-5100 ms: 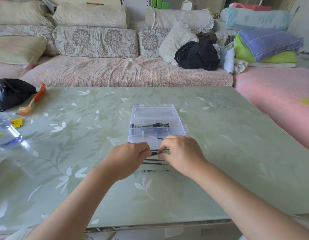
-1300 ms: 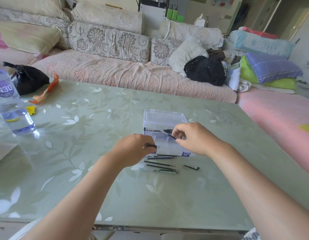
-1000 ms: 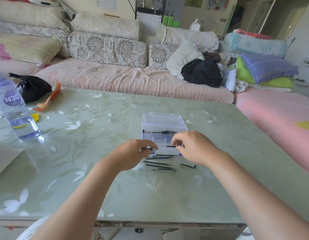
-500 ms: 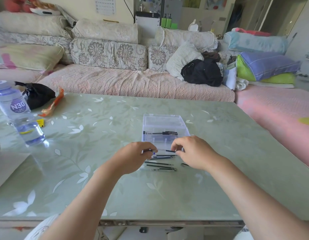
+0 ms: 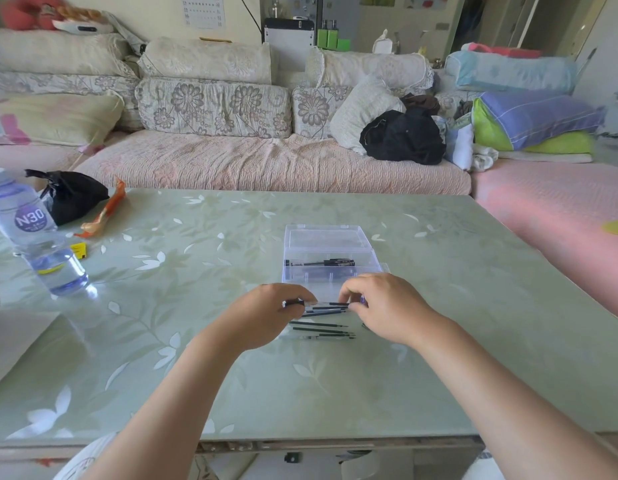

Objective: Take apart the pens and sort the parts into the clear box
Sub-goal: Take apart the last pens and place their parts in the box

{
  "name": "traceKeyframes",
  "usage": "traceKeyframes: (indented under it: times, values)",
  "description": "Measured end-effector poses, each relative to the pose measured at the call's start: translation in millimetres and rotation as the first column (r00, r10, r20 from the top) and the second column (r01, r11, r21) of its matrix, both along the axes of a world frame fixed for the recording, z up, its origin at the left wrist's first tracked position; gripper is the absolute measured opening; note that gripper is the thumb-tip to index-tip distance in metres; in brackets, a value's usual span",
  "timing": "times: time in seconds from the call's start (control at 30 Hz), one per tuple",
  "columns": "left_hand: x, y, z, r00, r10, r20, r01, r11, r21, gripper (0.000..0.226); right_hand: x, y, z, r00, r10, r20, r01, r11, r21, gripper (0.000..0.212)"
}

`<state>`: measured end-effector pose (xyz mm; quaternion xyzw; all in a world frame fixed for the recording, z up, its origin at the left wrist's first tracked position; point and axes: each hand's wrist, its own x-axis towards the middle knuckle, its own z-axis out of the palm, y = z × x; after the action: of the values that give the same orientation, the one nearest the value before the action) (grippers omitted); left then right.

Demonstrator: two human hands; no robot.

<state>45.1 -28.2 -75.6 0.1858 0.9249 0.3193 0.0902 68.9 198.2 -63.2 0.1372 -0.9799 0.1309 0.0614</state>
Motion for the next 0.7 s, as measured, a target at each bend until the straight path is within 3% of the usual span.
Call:
traceKeyframes:
  times: [0.2,0.37,0.57,0.7]
  values:
    - [2.9,11.6,-4.1,0.997,-0.076,0.025,0.077,0.997,-0.021,0.040,-1.9,-2.1,-7.3,0.990,0.090,-0.110,-0.097,0.993,-0.068,0.015]
    - [-2.9,12.8,-9.4,0.999,-0.045,-0.004,0.044,0.998,-0.044,0.028,-5.9,4.5,-9.2,0.995,0.049,-0.082,-0.055,0.996,-0.070,0.031]
    - [-4.5,13.5,-12.3,0.998,-0.057,-0.001,0.057,0.997,-0.051,0.024,-8.1,23.1,-14.0,0.998,0.001,-0.061,-0.008,0.995,-0.102,0.001]
    - [-1.7,23.4,-14.2,0.996,-0.090,-0.008,0.090,0.995,-0.037,0.025,-5.4,16.5,-20.1,0.999,0.045,-0.025,-0.049,0.976,-0.214,0.005]
